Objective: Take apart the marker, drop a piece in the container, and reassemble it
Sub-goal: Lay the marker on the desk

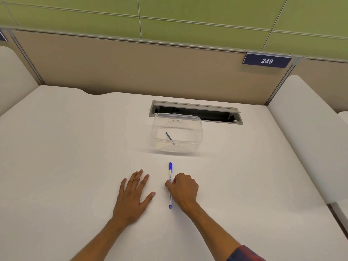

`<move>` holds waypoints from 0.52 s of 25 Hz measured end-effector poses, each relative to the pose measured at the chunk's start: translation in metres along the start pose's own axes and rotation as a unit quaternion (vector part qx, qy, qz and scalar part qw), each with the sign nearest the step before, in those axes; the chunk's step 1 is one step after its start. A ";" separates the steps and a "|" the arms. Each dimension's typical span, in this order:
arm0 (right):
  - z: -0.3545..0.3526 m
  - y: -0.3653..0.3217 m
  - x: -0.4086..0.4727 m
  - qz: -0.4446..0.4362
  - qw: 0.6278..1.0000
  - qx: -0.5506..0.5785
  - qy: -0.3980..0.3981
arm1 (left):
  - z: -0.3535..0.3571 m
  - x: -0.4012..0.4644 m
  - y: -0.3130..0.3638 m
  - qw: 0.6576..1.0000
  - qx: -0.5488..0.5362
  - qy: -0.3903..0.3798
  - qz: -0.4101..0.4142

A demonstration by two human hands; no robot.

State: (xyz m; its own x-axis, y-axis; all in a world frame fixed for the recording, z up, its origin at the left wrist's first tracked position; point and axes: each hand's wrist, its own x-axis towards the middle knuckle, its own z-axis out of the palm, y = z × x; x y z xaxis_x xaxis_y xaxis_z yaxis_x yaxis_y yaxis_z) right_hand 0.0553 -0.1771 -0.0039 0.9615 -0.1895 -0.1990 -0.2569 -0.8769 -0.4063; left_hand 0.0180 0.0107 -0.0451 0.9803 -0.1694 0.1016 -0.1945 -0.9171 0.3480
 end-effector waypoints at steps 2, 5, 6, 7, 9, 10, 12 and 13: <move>0.001 0.000 0.000 0.000 1.000 -0.004 0.001 | 0.000 0.000 0.000 1.000 0.000 0.001 0.001; 0.002 0.000 0.000 0.000 1.000 0.002 0.000 | -0.001 0.000 0.001 1.000 0.002 0.002 0.001; 0.002 0.000 0.000 0.001 1.000 0.002 -0.001 | -0.001 0.000 0.001 1.000 0.004 0.002 0.002; 0.002 0.000 0.000 0.001 1.000 0.001 -0.001 | -0.001 0.000 0.001 1.000 0.004 0.003 0.001; 0.002 0.000 0.000 0.002 1.000 -0.001 -0.003 | -0.001 0.000 0.001 1.000 0.002 0.005 0.001; 0.002 0.000 0.000 0.002 1.000 0.000 -0.004 | -0.001 0.000 0.001 1.000 0.002 0.006 0.001; 0.002 0.000 -0.001 0.001 1.000 0.002 -0.005 | -0.001 0.000 0.001 1.000 0.004 0.005 0.003; 0.003 0.000 -0.001 0.000 1.000 0.003 -0.005 | -0.001 0.000 0.001 1.000 0.005 0.005 0.003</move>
State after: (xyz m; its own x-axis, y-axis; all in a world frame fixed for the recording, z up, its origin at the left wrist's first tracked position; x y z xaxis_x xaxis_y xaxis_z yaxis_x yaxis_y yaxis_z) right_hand 0.0540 -0.1762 -0.0061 0.9604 -0.1856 -0.2079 -0.2580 -0.8742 -0.4113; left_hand 0.0179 0.0103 -0.0437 0.9787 -0.1720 0.1125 -0.2005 -0.9195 0.3381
